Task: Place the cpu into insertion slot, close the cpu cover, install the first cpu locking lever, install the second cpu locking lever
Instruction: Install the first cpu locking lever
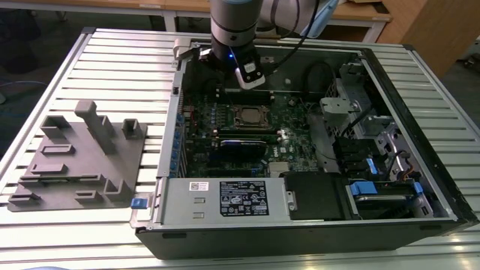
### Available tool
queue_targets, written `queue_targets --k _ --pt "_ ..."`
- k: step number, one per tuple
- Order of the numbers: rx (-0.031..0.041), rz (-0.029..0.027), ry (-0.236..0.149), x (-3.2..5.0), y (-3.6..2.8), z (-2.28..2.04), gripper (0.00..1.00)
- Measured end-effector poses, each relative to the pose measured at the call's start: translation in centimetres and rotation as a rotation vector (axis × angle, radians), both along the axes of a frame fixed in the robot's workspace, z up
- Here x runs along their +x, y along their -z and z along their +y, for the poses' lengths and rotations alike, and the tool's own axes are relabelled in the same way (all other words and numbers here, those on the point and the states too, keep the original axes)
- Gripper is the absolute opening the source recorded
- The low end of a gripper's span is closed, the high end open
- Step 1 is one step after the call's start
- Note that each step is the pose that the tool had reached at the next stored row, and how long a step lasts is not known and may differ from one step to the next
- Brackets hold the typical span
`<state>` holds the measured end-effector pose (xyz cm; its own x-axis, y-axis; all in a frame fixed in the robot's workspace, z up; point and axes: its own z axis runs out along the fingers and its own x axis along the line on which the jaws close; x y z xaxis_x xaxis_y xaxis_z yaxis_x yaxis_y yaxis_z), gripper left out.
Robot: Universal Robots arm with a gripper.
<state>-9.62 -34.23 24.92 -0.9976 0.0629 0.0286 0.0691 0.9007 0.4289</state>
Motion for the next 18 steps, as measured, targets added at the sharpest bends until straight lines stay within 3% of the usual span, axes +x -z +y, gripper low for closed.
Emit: queue_targets --k 3,6,10,14,18 --pt "-0.0015 0.0001 0.0 0.0 -0.01 0.0 0.11" --pt "-0.0252 0.0001 0.0 0.0 0.0 0.0 0.11" --pt "-0.0268 0.0 0.0 0.0 -0.02 0.0 0.11" --pt "-0.0276 0.0 0.0 0.0 -0.44 0.0 0.11" --pt "-0.0476 0.0 0.0 0.0 -0.46 0.0 0.11"
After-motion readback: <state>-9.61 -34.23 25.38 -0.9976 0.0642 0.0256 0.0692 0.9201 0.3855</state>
